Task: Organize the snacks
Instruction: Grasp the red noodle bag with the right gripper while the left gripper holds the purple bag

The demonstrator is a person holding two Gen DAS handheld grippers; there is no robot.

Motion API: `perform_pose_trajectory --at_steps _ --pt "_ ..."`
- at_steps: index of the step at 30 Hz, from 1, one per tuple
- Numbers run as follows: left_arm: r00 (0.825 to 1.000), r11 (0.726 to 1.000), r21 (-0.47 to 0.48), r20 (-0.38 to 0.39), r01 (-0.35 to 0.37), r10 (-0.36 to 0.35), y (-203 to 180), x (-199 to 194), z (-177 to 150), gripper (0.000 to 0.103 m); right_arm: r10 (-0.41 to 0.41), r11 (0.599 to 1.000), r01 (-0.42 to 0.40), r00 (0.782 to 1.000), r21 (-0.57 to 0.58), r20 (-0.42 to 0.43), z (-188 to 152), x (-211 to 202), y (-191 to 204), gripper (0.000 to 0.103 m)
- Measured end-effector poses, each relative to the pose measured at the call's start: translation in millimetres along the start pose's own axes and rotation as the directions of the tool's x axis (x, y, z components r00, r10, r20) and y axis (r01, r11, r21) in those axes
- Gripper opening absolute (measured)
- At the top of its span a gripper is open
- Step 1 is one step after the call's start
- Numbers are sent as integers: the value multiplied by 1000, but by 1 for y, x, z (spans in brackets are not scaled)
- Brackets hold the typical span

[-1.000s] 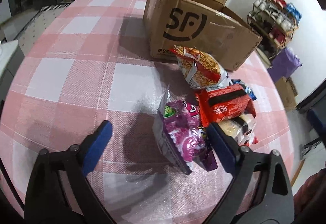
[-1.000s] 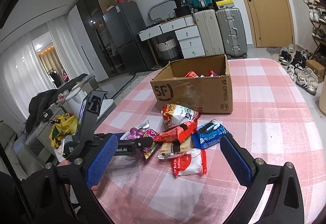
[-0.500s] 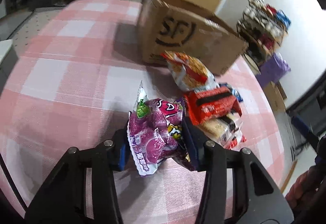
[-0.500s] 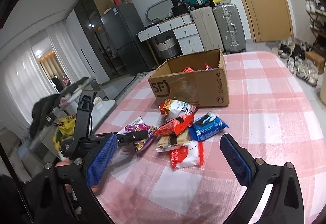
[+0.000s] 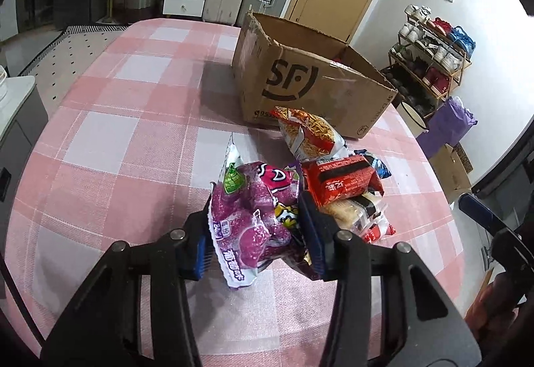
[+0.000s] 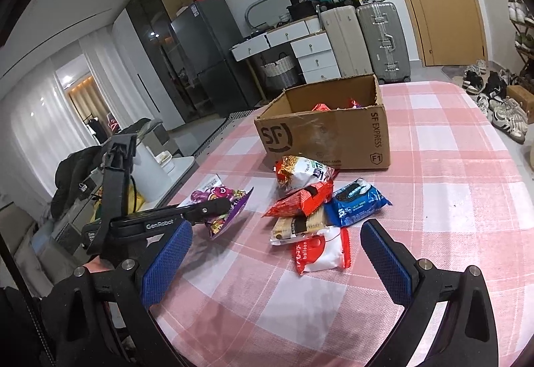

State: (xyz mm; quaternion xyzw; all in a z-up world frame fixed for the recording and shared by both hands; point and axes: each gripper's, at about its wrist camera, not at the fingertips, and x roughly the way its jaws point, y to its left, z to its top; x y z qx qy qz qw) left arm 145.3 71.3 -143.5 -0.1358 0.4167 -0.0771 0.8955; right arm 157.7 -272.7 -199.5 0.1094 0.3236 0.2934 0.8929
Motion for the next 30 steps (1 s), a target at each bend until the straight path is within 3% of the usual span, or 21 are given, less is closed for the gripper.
perform_pose_trajectory --at_steps 16,30 --pt "1000 1000 12 11 -9 9 6 -11 1 44 -65 998 62 994 -30 -93 13 64 -6 102" --pt "999 999 8 -19 45 -45 18 -7 4 44 -130 991 120 973 -59 -190 26 137 -6 102"
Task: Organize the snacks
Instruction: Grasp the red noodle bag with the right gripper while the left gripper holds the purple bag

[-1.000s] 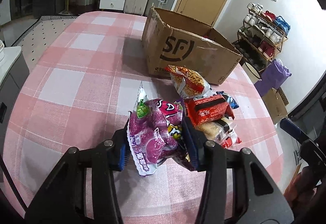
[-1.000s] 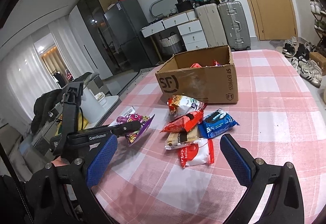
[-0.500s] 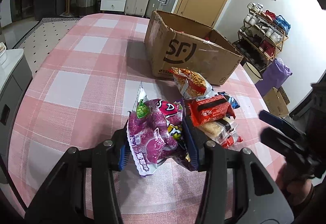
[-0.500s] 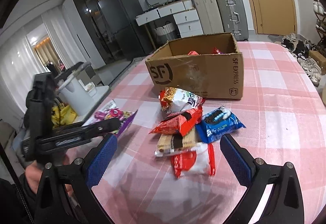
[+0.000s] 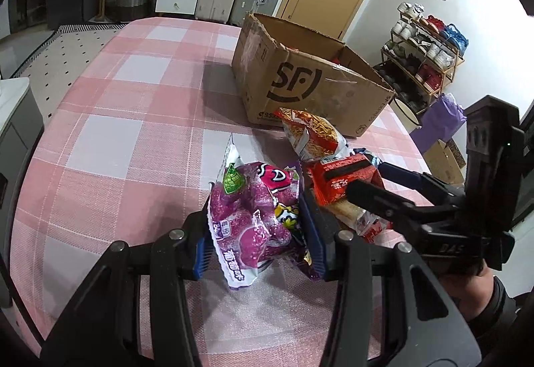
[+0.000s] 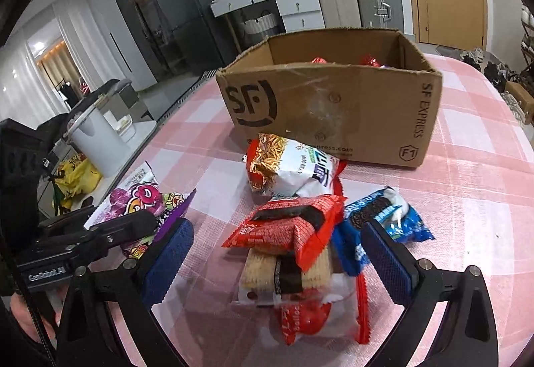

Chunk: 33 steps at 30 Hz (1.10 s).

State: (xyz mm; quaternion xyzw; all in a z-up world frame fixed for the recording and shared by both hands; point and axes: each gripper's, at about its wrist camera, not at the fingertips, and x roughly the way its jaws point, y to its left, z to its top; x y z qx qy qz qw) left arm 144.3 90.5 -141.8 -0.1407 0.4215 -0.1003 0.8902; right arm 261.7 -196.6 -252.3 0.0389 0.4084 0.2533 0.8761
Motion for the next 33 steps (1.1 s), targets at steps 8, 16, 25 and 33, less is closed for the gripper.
perform_pose_trajectory --at_steps 8,16,25,33 --pt "1000 1000 -15 -17 12 -12 8 4 -1 44 -114 992 113 993 -51 -27 3 26 7 90" --pt "1000 999 -34 -26 17 -18 14 6 -4 44 -144 987 140 989 -78 -45 2 39 14 77" --pt "1000 999 -31 -22 17 -18 11 2 -5 44 -84 996 83 996 -19 -38 -5 34 0 47" --pt "1000 1000 -21 -24 5 -6 7 -1 -8 44 -41 999 41 999 1 18 -8 15 -1 45"
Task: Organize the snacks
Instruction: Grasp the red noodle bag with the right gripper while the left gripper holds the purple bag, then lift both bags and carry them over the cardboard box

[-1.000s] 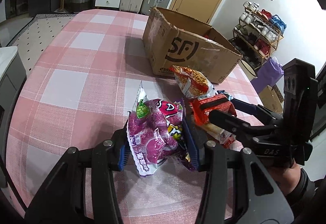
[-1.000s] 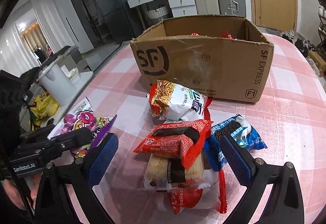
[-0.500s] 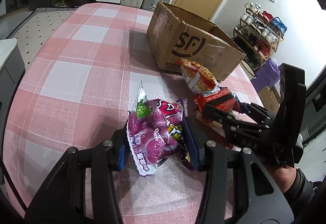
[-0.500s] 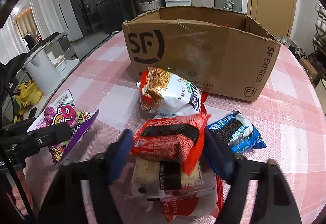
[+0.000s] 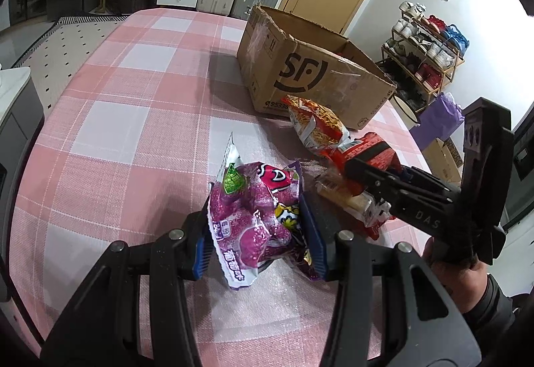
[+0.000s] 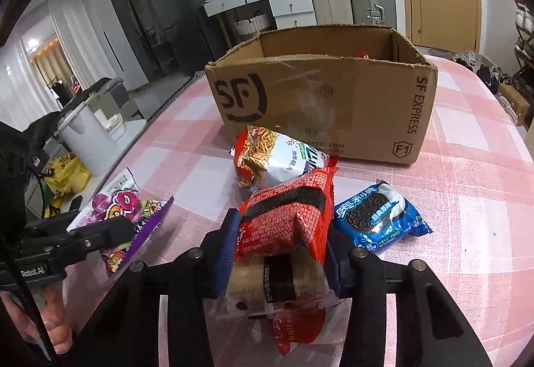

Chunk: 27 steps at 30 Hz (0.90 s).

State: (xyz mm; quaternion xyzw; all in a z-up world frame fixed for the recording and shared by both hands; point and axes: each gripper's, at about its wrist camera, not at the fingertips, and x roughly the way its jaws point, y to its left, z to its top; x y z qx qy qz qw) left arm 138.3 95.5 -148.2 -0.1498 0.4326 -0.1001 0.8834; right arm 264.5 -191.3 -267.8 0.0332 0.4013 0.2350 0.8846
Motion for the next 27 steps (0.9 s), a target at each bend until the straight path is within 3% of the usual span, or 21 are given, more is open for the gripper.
perform_pose_trajectory --at_steps 19,27 --pt "1000 998 57 29 -9 8 -24 -20 4 44 36 996 -45 993 80 115 -4 -73 -26 45" --pt "998 996 86 66 -14 8 -38 -37 23 44 54 997 -66 974 48 220 11 -121 -23 45"
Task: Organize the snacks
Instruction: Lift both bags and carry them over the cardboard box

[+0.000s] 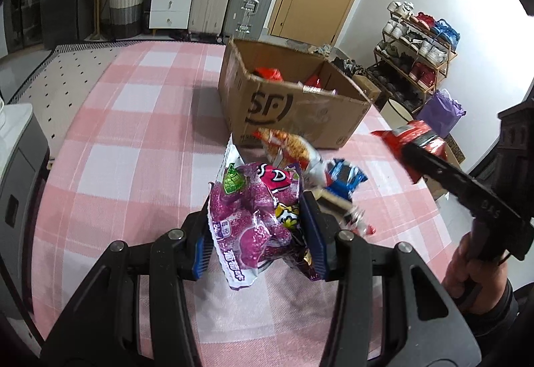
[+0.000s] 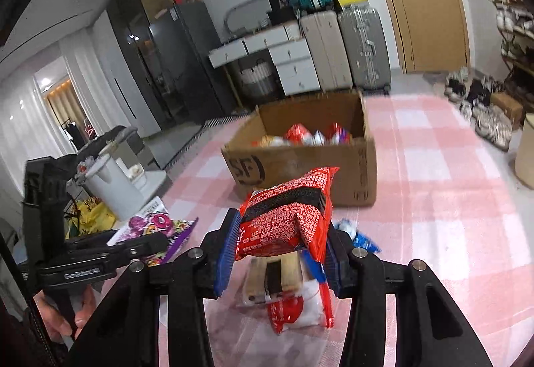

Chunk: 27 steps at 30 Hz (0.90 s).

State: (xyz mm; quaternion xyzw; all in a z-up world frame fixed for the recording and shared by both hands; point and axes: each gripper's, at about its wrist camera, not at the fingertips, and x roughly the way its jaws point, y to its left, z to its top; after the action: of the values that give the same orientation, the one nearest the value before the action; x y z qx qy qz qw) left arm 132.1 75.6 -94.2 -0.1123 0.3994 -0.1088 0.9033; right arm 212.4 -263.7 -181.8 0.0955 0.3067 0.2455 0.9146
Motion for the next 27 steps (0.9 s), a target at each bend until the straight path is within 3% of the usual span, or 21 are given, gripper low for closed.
perform_pose_trajectory --at_steps 11,18,27 --pt "999 993 118 49 -12 7 -41 -24 47 44 33 998 -28 995 -58 97 48 -50 10 45" --pt "995 992 129 100 -18 5 -50 -41 82 44 50 994 -36 989 -104 136 77 -70 19 45" --pt "994 987 156 109 -28 11 -63 -51 124 44 75 990 -54 984 -132 163 116 -75 27 45"
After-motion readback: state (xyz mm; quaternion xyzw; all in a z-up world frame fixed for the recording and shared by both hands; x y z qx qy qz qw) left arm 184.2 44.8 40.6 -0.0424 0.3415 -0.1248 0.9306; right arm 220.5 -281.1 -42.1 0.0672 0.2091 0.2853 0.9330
